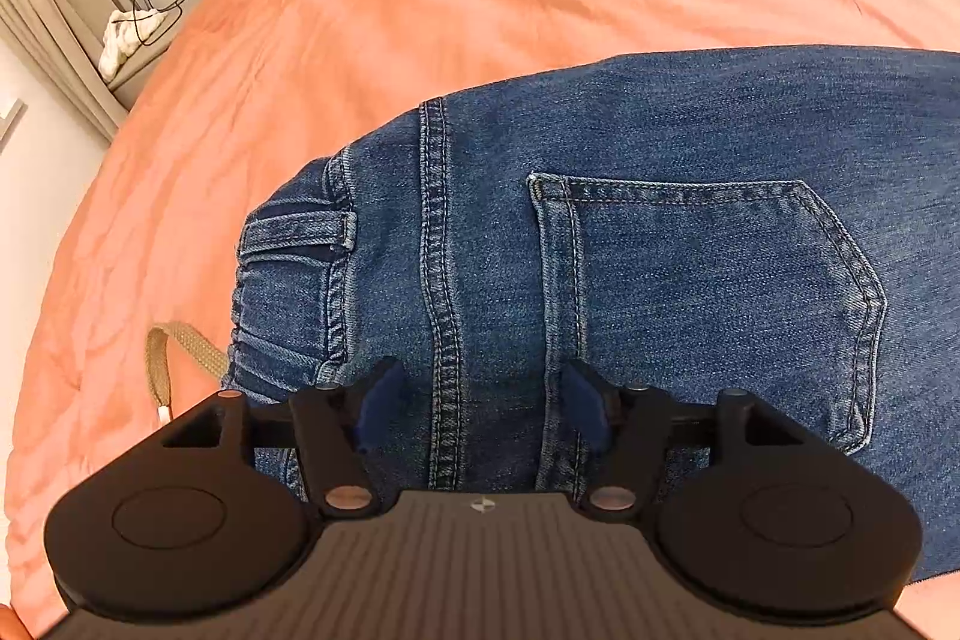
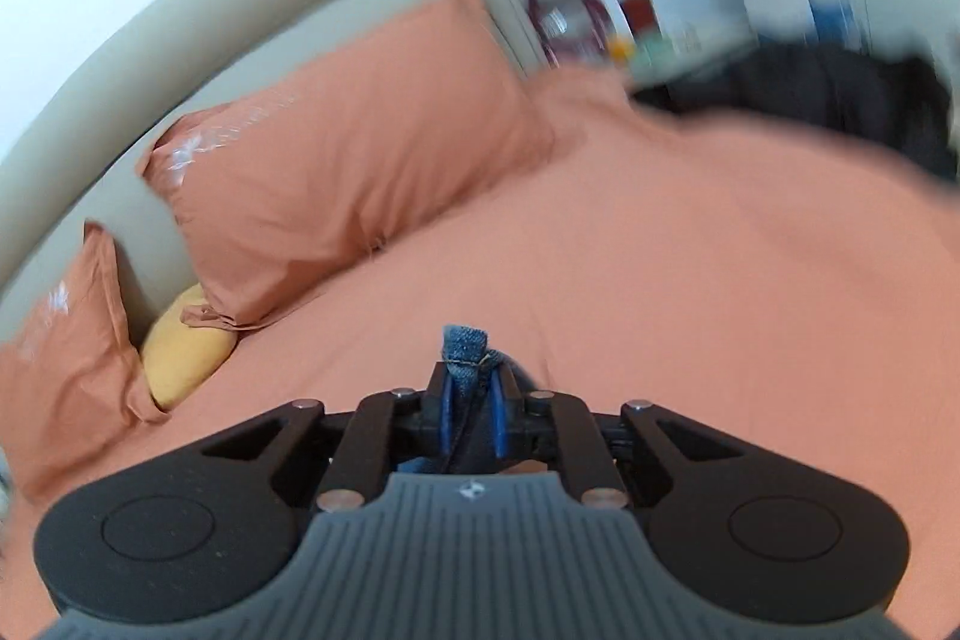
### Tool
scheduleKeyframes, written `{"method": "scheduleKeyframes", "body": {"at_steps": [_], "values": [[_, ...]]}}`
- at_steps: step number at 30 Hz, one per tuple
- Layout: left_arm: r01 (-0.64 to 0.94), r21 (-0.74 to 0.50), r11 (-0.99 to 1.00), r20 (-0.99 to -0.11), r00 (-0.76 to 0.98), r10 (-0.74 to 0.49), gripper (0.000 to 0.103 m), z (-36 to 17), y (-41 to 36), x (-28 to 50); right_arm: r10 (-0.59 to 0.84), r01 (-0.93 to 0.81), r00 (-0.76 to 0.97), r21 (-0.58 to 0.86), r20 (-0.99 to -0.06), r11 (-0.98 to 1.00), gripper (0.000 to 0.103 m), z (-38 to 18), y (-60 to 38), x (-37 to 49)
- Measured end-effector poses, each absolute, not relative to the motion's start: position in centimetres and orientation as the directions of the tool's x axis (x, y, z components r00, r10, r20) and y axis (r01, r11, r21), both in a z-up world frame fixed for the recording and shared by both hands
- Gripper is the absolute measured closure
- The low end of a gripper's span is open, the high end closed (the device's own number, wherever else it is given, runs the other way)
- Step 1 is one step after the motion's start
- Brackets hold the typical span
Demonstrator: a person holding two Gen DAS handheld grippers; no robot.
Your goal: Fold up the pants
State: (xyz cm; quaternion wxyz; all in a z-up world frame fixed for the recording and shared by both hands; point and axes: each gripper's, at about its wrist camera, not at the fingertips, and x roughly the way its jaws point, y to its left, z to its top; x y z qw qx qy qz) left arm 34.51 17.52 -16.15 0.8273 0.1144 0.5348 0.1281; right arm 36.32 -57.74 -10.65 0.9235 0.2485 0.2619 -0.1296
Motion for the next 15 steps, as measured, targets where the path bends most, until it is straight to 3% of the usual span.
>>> {"method": "scheduleKeyframes", "body": {"at_steps": [3,7,15], "values": [[-0.088,0.326,0.941,-0.852,0.403,0.333,0.031,-16.2,17.5,34.3,-0.162,0.449,0.736,0.294,-0.657,0.844,0.096,-11.4,-58.2,36.7],[-0.076,0.324,0.943,-0.855,0.404,0.326,0.031,-16.1,17.5,34.2,-0.169,0.545,0.587,0.232,-0.792,0.805,0.096,-17.5,-59.7,36.2],[-0.053,0.327,0.944,-0.86,0.398,0.32,0.027,-16.1,17.7,34.5,-0.187,0.592,0.499,0.176,-0.846,0.786,0.096,-23.4,-60.6,37.1]]}}
